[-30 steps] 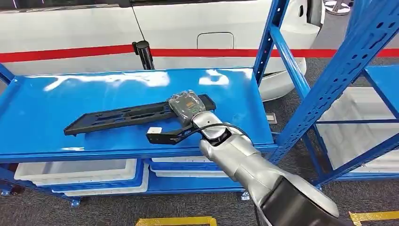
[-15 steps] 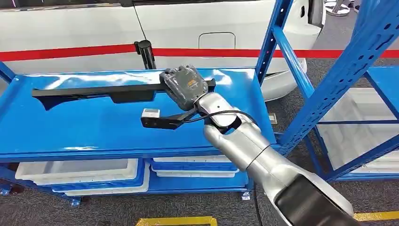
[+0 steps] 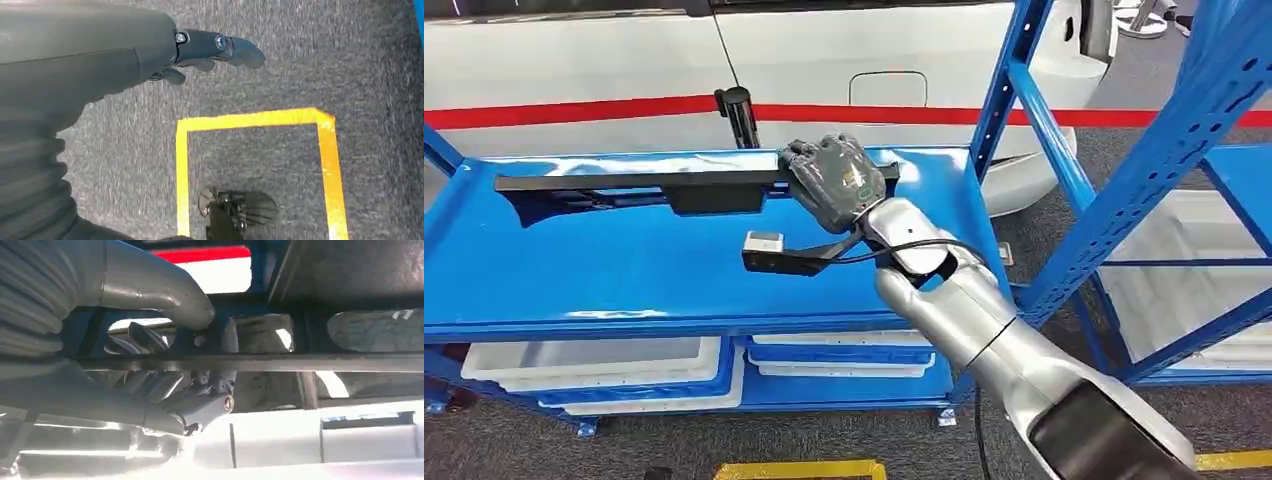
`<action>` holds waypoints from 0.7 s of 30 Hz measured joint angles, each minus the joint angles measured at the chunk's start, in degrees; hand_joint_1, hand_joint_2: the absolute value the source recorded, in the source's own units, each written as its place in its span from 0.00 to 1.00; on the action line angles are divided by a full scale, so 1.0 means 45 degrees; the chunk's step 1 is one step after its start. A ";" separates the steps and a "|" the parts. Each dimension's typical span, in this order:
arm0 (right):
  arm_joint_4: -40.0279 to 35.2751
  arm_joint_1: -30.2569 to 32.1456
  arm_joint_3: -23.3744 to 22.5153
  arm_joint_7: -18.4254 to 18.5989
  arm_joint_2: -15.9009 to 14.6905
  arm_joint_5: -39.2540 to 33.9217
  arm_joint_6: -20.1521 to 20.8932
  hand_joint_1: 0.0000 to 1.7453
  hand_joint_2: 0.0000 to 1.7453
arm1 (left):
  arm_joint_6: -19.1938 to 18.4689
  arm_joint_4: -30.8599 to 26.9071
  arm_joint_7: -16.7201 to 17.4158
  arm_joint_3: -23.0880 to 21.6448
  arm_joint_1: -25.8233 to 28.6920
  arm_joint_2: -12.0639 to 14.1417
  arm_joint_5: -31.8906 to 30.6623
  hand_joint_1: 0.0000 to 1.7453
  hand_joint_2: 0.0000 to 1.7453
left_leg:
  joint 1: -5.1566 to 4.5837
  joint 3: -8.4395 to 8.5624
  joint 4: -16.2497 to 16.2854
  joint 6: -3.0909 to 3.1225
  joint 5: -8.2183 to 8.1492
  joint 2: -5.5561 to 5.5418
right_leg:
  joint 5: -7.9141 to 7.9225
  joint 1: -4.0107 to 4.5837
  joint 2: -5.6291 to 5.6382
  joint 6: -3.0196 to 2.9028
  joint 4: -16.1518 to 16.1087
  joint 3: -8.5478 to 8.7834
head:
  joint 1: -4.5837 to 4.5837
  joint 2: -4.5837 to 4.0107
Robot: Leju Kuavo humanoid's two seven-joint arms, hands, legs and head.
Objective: Take the parts from the cabinet and place them on the table.
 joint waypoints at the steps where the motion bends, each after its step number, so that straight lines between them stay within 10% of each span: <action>1: 0.0000 0.0073 0.0000 0.0015 -0.0058 0.0005 0.0000 1.00 1.00 | 0.0000 0.0005 0.0048 -0.0024 0.0000 -0.0014 -0.0015 0.00 1.00 | 0.0042 -0.0001 0.0020 -0.0071 0.0031 -0.0002 | 0.0150 -0.0054 -0.0010 0.0149 -0.0254 0.0121 | -0.0005 0.0000; 4: 0.0000 0.0080 0.0000 0.0019 -0.0097 0.0024 0.0000 1.00 1.00 | -0.0058 0.0000 0.0058 -0.0083 -0.0004 -0.0044 -0.0101 0.00 1.00 | 0.0202 -0.0099 0.0349 -0.0404 -0.0144 -0.0010 | 0.1336 -0.0292 -0.0156 0.0701 -0.3594 0.1909 | 0.0004 0.0000; 10: 0.0078 0.0158 0.0068 0.0019 -0.0038 0.0121 -0.0039 1.00 1.00 | -0.0063 0.0000 0.0087 -0.0102 -0.0029 -0.0010 -0.0097 0.00 1.00 | 0.0299 -0.0512 0.0875 -0.0869 -0.0420 0.0006 | 0.1422 -0.0231 -0.0010 -0.0074 -0.3572 0.1754 | -0.0039 0.0000; 13: 0.0131 0.0168 0.0083 0.0019 -0.0009 0.0136 -0.0039 1.00 1.00 | -0.0049 0.0000 0.0068 -0.0102 -0.0030 -0.0015 -0.0097 0.00 1.00 | 0.0267 -0.1403 0.3230 -0.0859 -0.2058 -0.0002 | 0.1528 -0.0086 -0.0012 -0.0263 -0.3572 0.1635 | -0.0049 0.0000; 16: 0.0209 0.0242 0.0141 0.0063 0.0034 0.0228 -0.0049 1.00 1.00 | -0.0044 0.0000 0.0044 -0.0102 -0.0023 -0.0010 -0.0097 0.00 1.00 | 0.0196 -0.1967 0.4771 -0.0700 -0.2615 0.0000 | 0.1679 0.0150 -0.0013 -0.0484 -0.3570 0.1389 | -0.0049 0.0000; 19: 0.0248 0.0242 0.0141 0.0097 0.0054 0.0301 -0.0049 1.00 1.00 | -0.0039 0.0000 0.0000 -0.0102 -0.0035 -0.0010 -0.0117 0.00 1.00 | -0.0058 -0.0070 0.1815 -0.0116 -0.1428 -0.0010 | 0.1890 0.0350 0.0007 -0.0548 -0.3577 0.1235 | -0.0058 0.0000; 21: 0.0267 0.0242 0.0136 0.0112 0.0053 0.0330 -0.0049 1.00 1.00 | -0.0058 -0.0014 -0.0048 -0.0112 -0.0078 0.0020 -0.0135 0.00 1.00 | -0.0229 0.0115 0.1254 0.0141 -0.1438 0.0130 | 0.2015 0.0339 -0.0043 -0.0433 -0.3651 0.1249 | 0.0097 0.0000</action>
